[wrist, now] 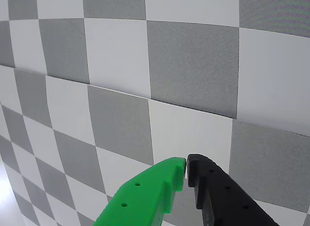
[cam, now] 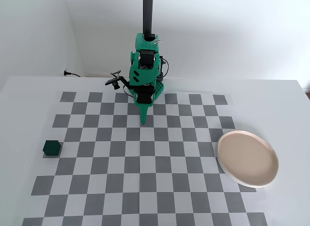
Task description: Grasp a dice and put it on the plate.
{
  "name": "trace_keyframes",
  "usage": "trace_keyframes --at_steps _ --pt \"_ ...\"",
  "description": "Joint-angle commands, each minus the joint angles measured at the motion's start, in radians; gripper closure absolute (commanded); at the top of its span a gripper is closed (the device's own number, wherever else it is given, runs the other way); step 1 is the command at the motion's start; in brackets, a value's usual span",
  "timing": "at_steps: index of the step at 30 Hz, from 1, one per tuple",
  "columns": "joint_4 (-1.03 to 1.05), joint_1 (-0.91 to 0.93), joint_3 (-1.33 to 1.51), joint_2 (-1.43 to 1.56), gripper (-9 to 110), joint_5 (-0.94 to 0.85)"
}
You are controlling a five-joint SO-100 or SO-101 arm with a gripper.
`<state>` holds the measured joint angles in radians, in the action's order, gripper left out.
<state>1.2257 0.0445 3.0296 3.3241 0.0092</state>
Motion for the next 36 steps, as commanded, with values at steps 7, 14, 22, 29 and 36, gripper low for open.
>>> trace_keyframes --at_steps 7,14,22,29,36 --pt "-0.023 0.014 -0.014 0.009 106 0.075" --pt "-0.034 0.018 -0.012 0.009 106 0.077" --pt "-0.202 0.041 0.000 0.011 106 0.002" --pt "-0.407 0.101 0.009 0.009 106 -0.098" --pt "-0.692 0.160 0.064 0.009 106 -0.374"
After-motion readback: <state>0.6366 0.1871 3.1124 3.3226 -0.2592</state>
